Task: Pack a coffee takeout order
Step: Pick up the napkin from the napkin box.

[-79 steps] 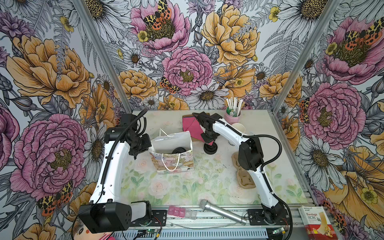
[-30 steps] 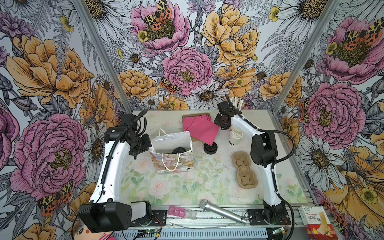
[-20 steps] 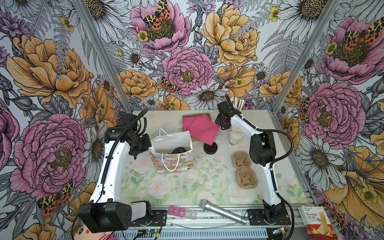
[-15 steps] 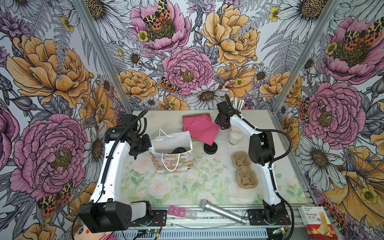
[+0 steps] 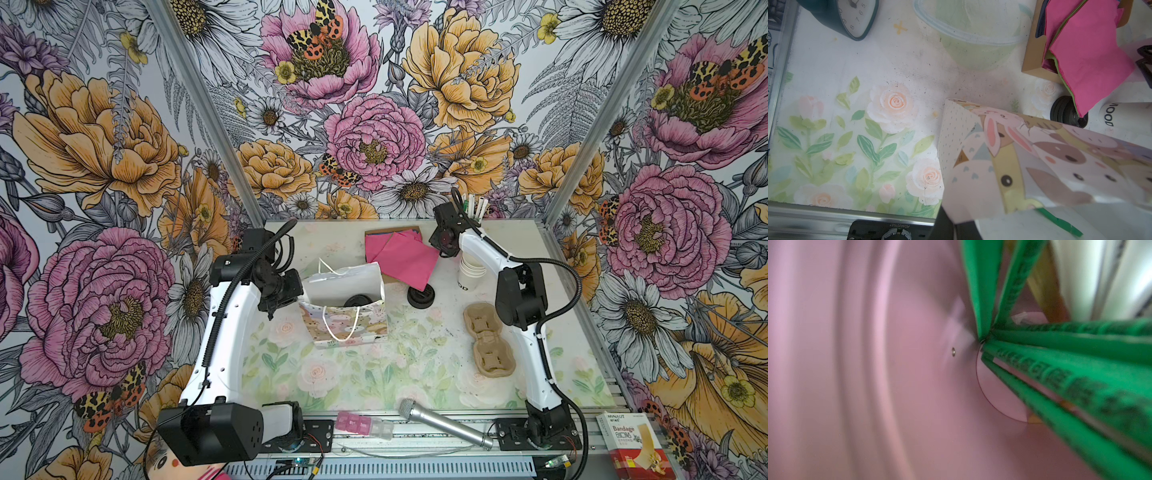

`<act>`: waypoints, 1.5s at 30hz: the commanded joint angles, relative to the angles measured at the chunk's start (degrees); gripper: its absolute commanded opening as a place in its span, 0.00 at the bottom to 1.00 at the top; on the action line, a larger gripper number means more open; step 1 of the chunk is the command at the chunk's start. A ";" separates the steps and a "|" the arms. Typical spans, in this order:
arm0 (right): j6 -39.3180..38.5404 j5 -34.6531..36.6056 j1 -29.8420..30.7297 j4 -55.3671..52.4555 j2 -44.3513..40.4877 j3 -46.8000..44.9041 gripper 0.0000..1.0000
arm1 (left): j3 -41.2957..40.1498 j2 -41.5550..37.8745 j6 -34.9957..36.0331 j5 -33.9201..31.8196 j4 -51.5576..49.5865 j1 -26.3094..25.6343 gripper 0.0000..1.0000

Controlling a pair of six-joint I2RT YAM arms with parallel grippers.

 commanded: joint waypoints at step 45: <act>4.66 -0.04 2.69 -5.47 0.14 0.84 0.13 | -0.72 2.02 1.08 -1.26 0.67 -0.11 0.06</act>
